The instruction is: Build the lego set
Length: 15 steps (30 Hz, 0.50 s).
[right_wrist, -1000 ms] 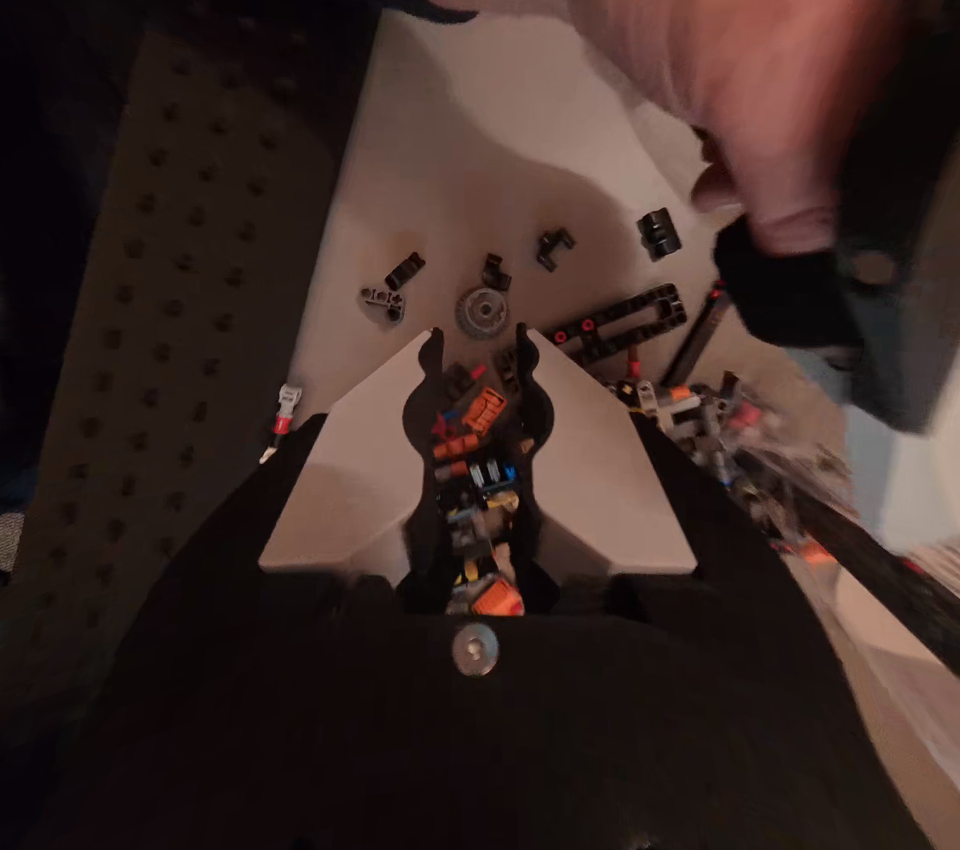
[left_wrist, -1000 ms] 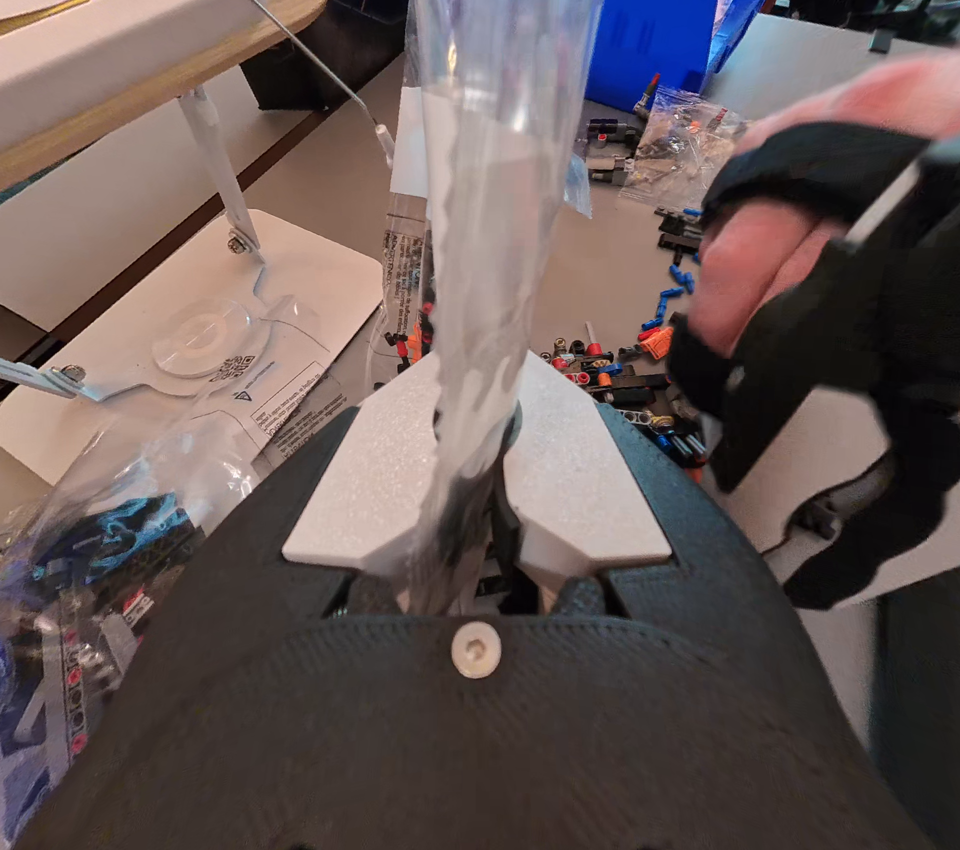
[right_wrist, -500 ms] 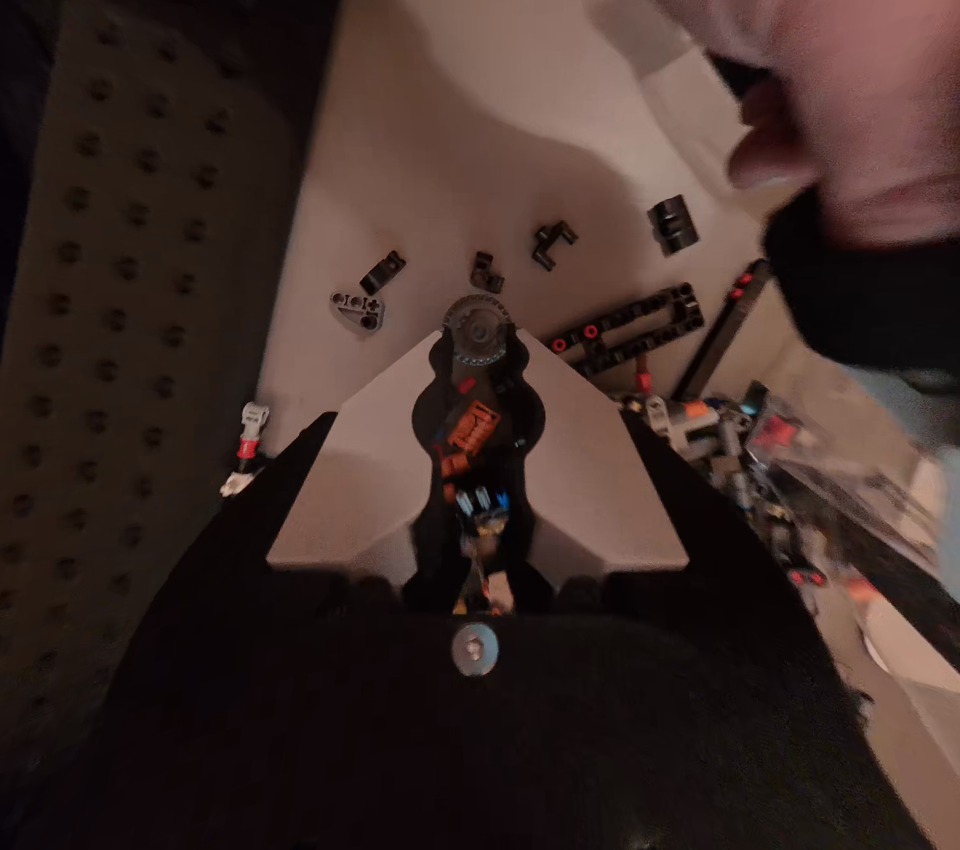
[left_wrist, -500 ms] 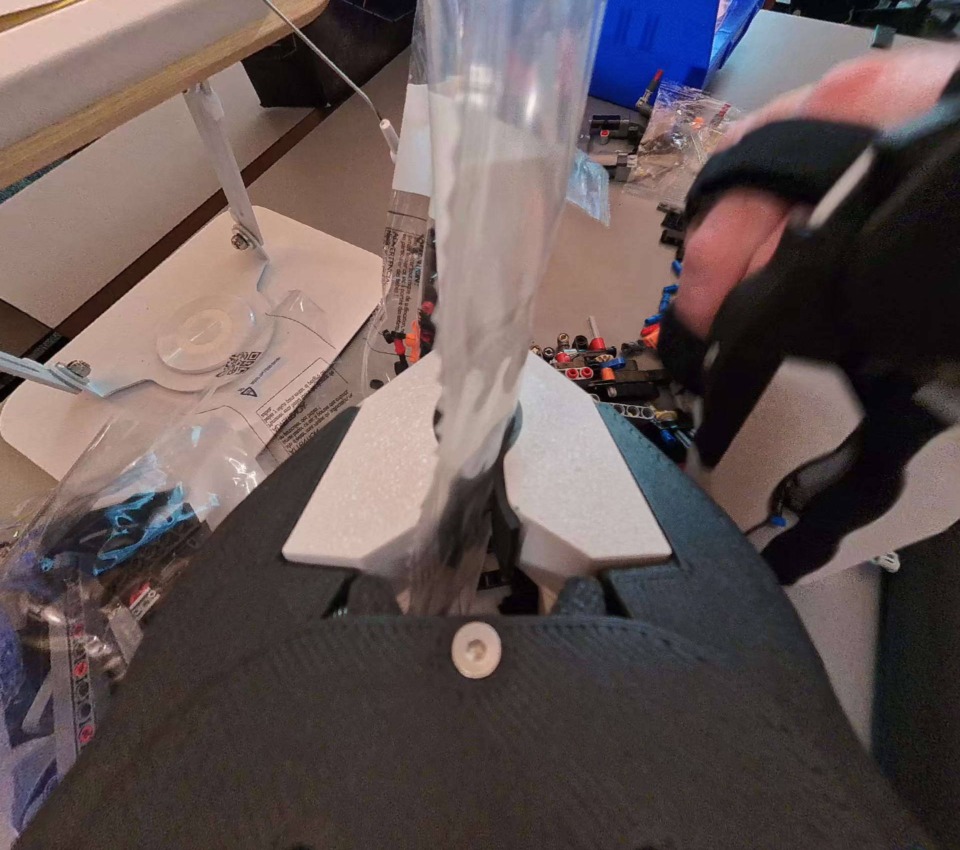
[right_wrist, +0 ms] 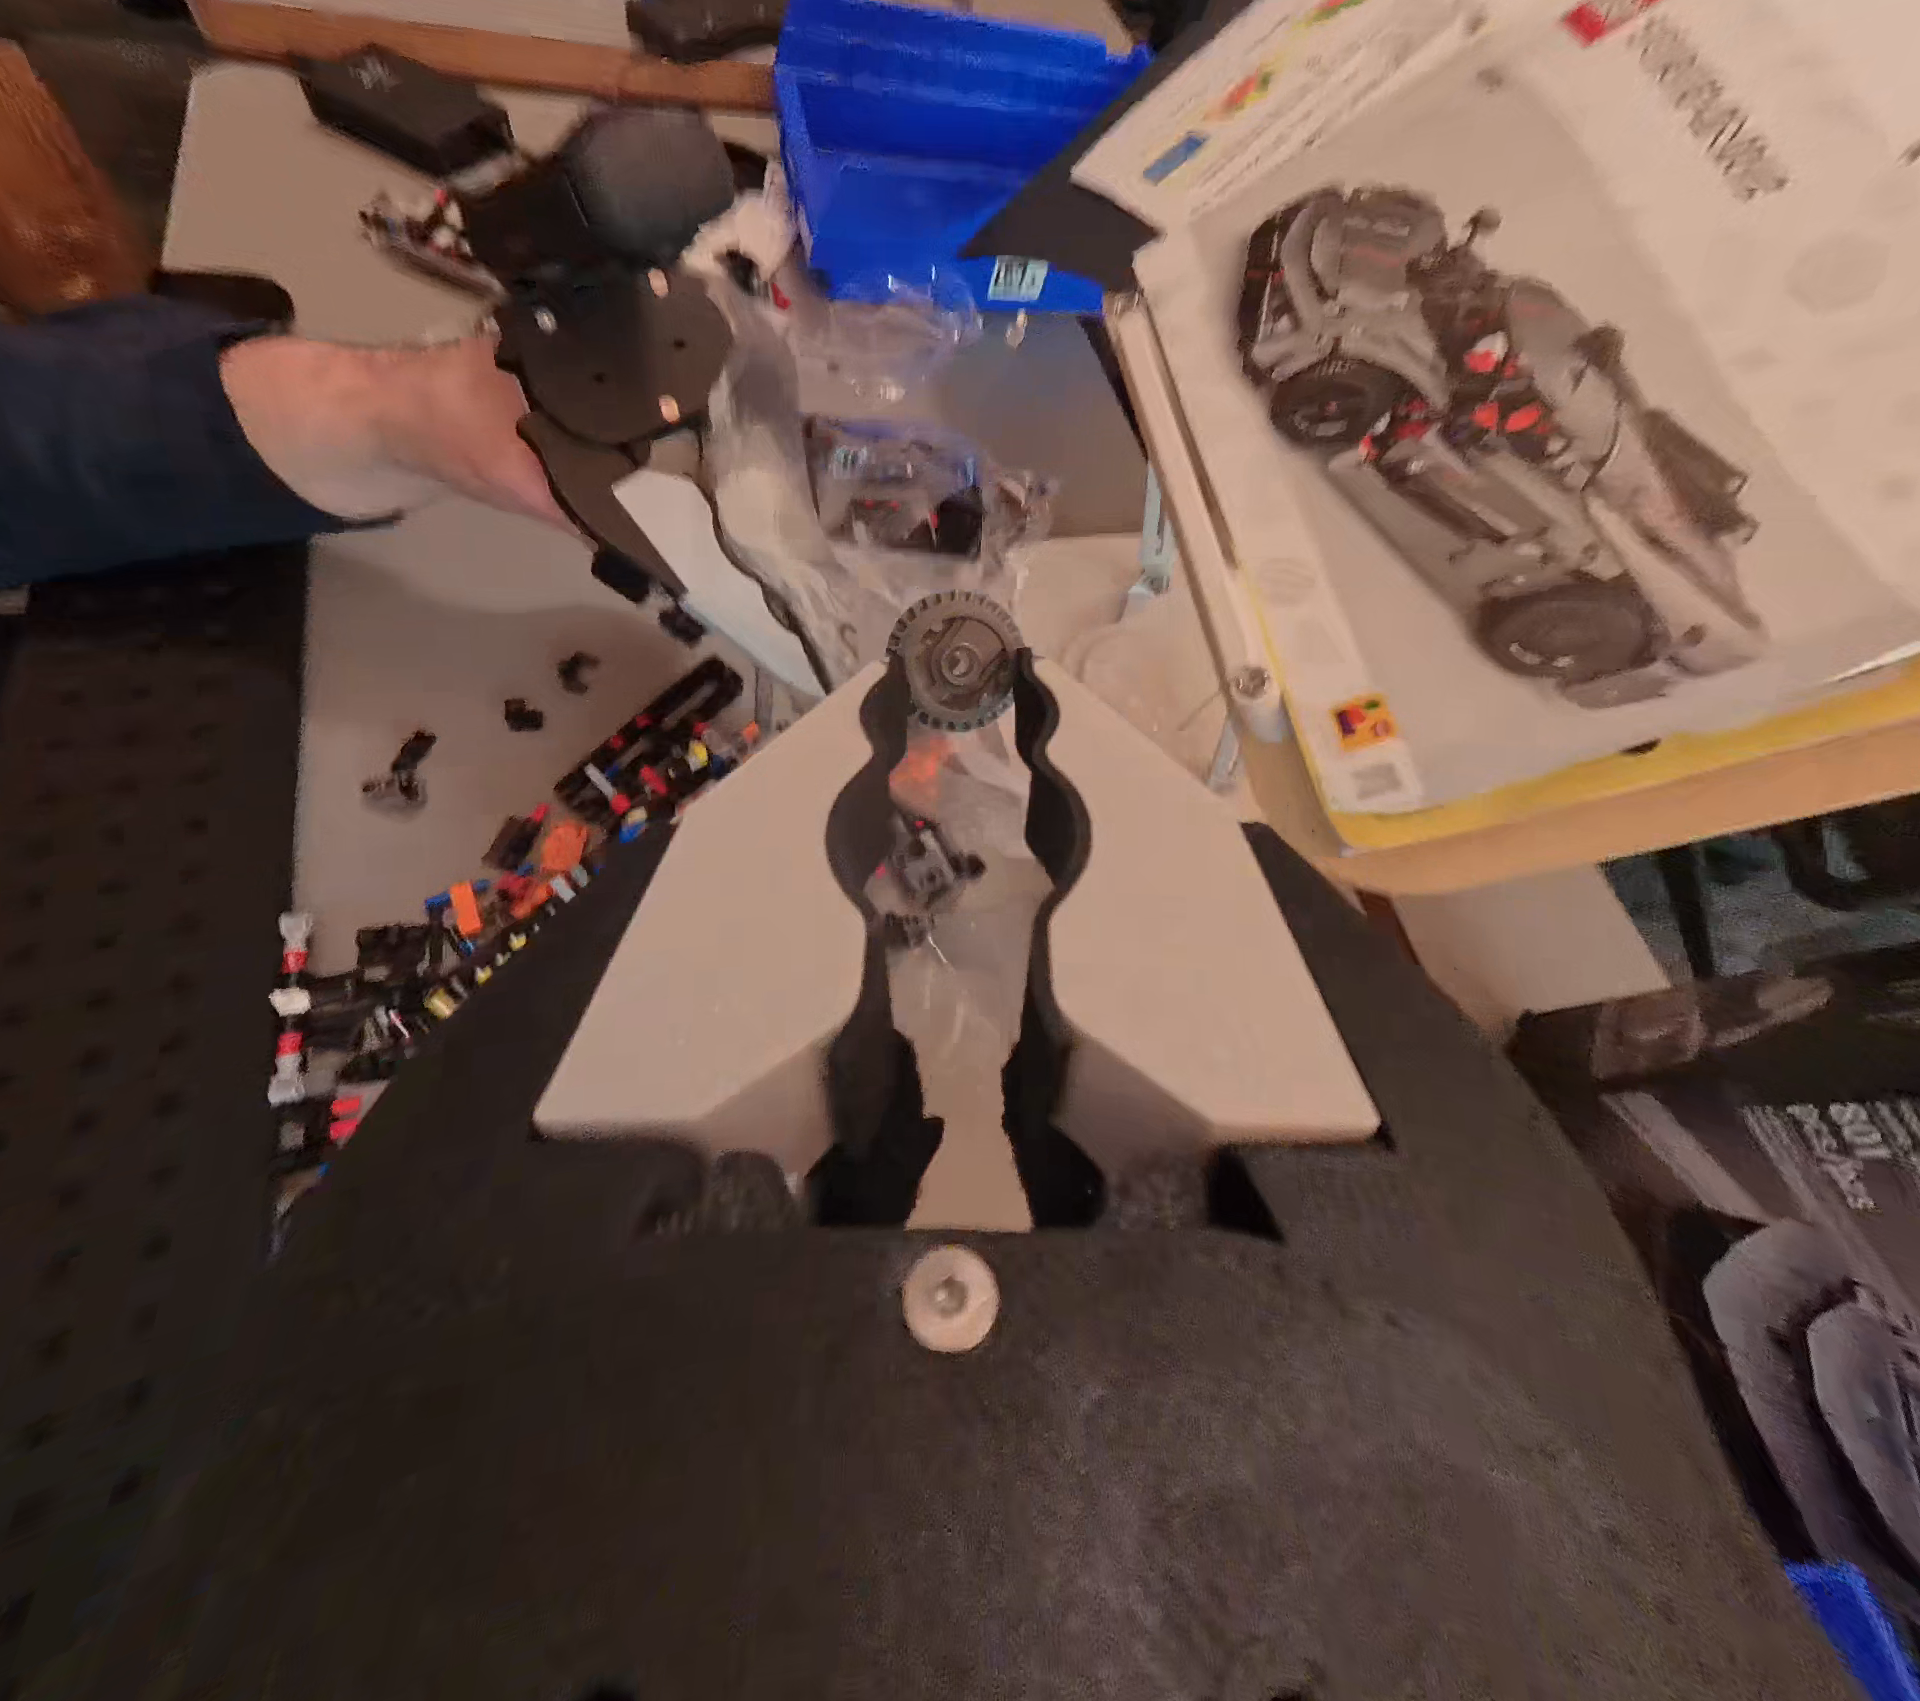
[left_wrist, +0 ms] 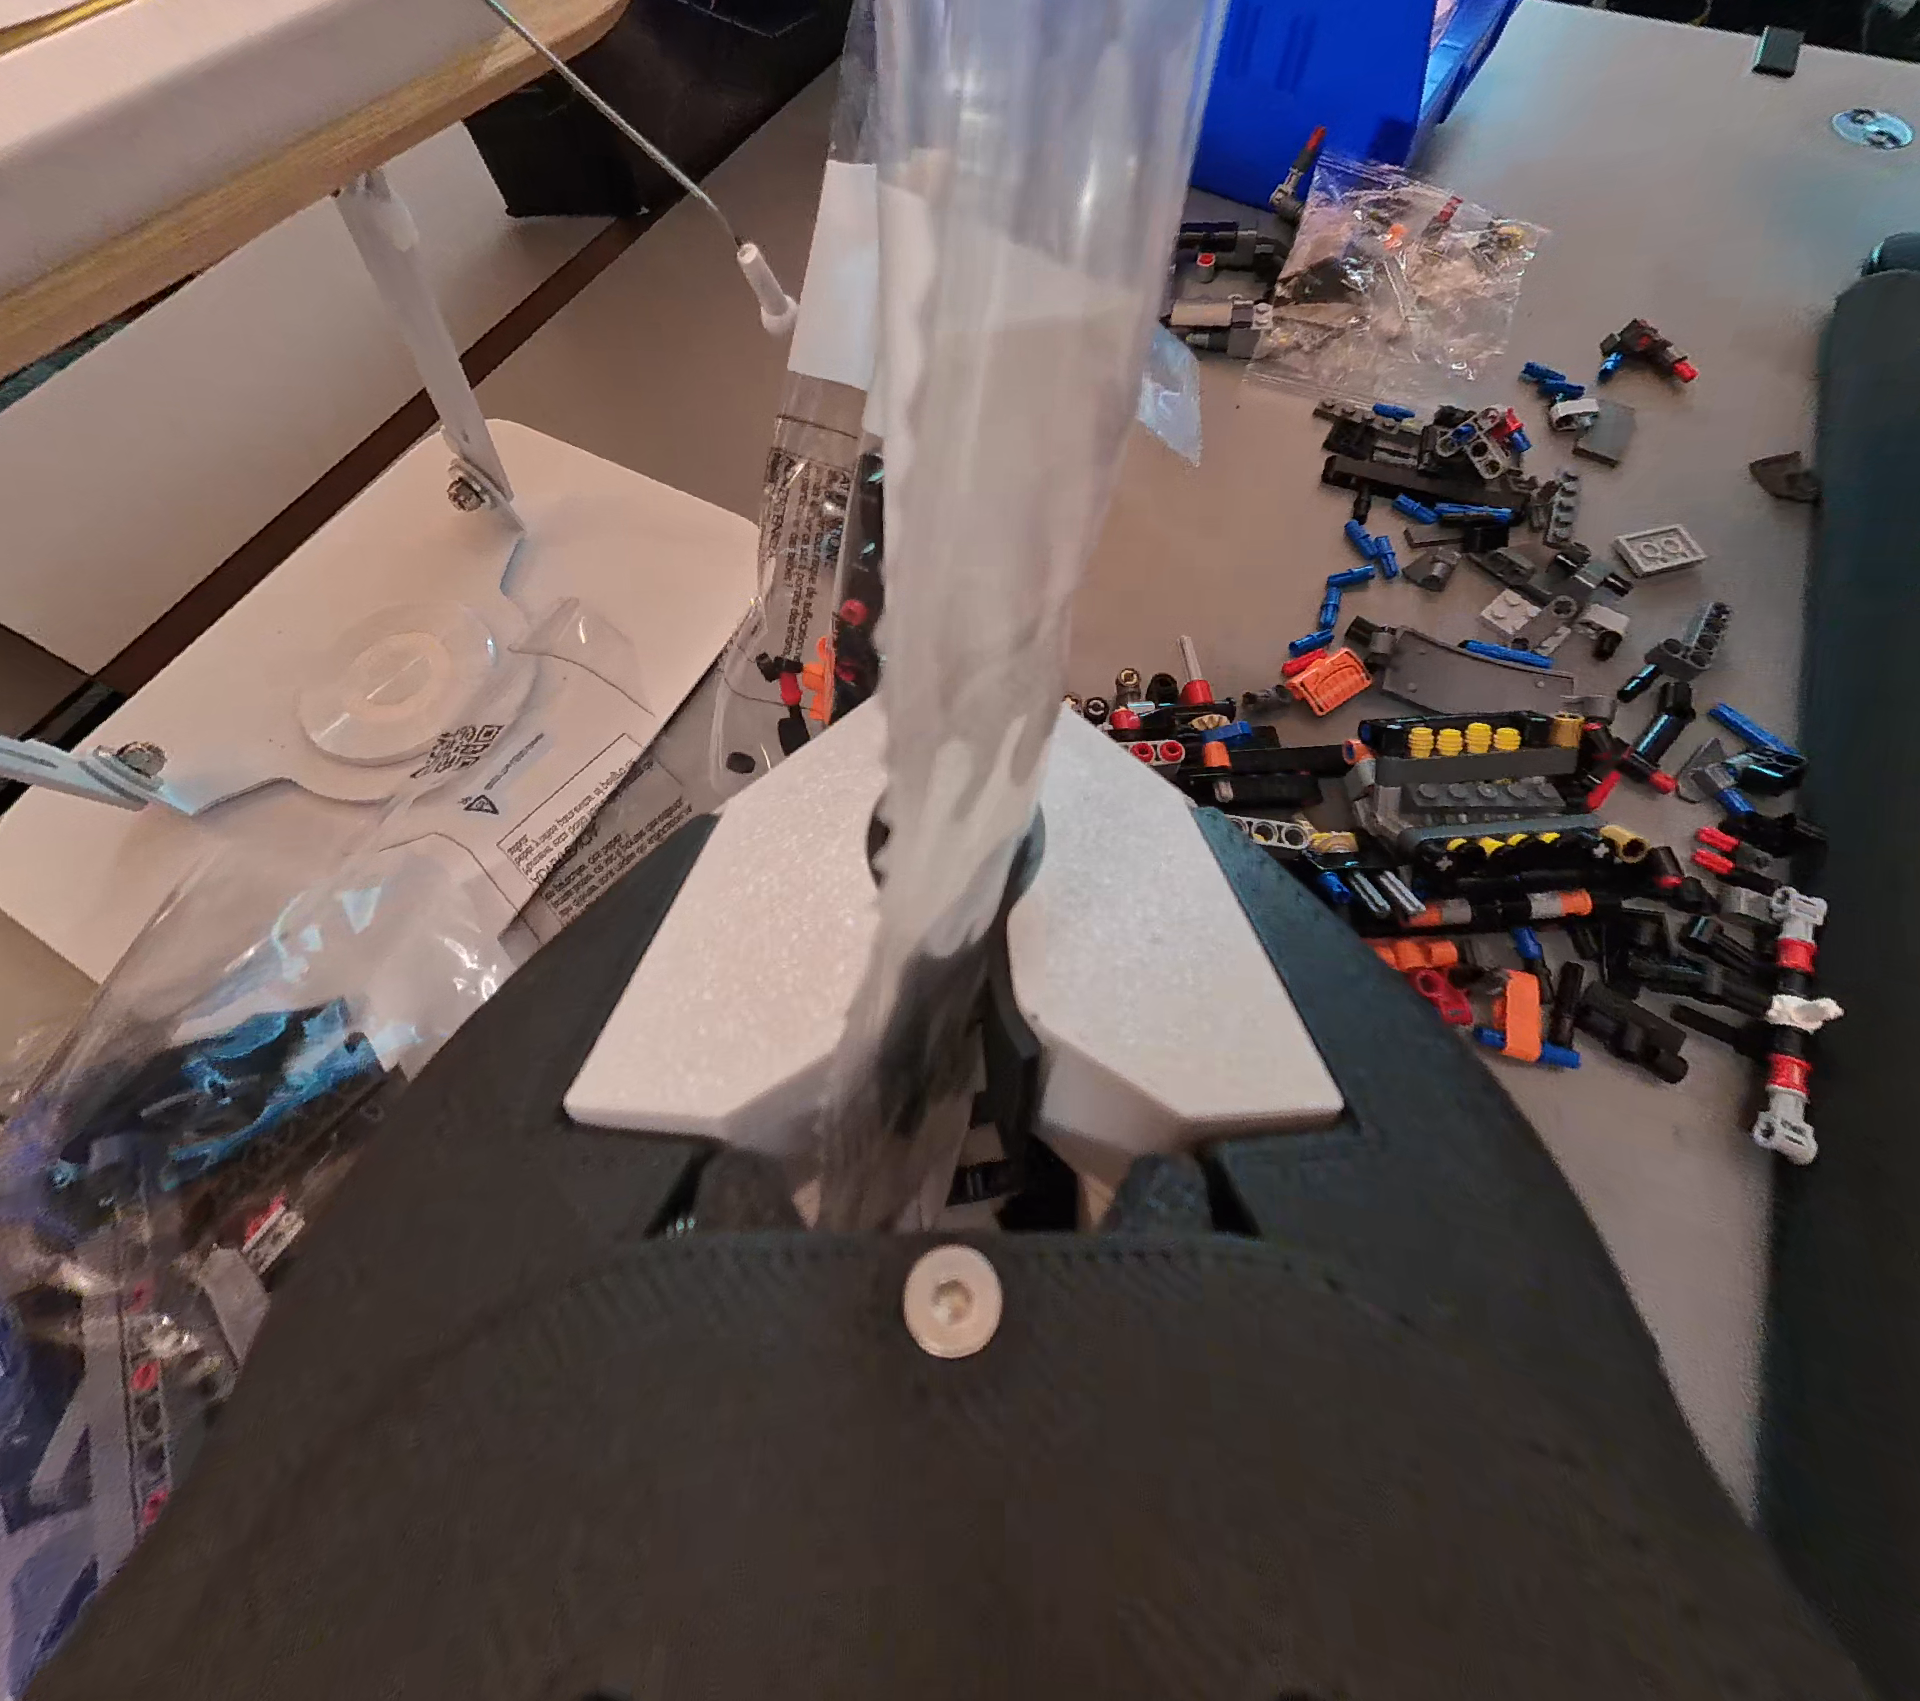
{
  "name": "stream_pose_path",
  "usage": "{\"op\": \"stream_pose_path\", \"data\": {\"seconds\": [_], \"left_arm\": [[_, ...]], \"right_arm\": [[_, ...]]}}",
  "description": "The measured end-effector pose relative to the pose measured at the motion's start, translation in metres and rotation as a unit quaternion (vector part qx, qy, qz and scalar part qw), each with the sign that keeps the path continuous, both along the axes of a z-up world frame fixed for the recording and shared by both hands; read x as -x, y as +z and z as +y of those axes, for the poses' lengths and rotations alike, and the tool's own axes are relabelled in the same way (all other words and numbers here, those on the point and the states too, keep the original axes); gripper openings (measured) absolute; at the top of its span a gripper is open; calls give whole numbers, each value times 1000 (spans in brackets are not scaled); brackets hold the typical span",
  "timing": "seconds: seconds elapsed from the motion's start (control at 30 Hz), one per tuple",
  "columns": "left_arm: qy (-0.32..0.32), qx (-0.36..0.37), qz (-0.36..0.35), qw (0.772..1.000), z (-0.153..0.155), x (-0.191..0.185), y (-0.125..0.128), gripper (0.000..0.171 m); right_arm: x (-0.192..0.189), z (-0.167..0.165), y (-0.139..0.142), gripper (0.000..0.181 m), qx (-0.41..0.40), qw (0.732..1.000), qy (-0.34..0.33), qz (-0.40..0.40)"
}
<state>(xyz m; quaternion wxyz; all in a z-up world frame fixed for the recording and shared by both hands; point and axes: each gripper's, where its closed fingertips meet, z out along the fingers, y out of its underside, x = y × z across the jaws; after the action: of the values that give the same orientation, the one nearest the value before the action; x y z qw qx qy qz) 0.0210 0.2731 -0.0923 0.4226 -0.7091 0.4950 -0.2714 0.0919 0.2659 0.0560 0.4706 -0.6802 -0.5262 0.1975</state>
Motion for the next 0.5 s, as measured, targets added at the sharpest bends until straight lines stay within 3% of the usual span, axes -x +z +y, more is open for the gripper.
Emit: {"op": "stream_pose_path", "data": {"seconds": [0.07, 0.33, 0.5], "left_arm": [[0, 0, 1, 1000, 0, 0, 0, 0], [1, 1, 1, 1000, 0, 2, -1, 0], [0, 2, 1, 1000, 0, 2, -1, 0]], "right_arm": [[-7, 14, -10, 18, -18, 999, -30, -21], [1, 18, -40, 18, 19, 997, -25, -68], [1, 7, -32, 18, 12, 998, -11, -68]]}}
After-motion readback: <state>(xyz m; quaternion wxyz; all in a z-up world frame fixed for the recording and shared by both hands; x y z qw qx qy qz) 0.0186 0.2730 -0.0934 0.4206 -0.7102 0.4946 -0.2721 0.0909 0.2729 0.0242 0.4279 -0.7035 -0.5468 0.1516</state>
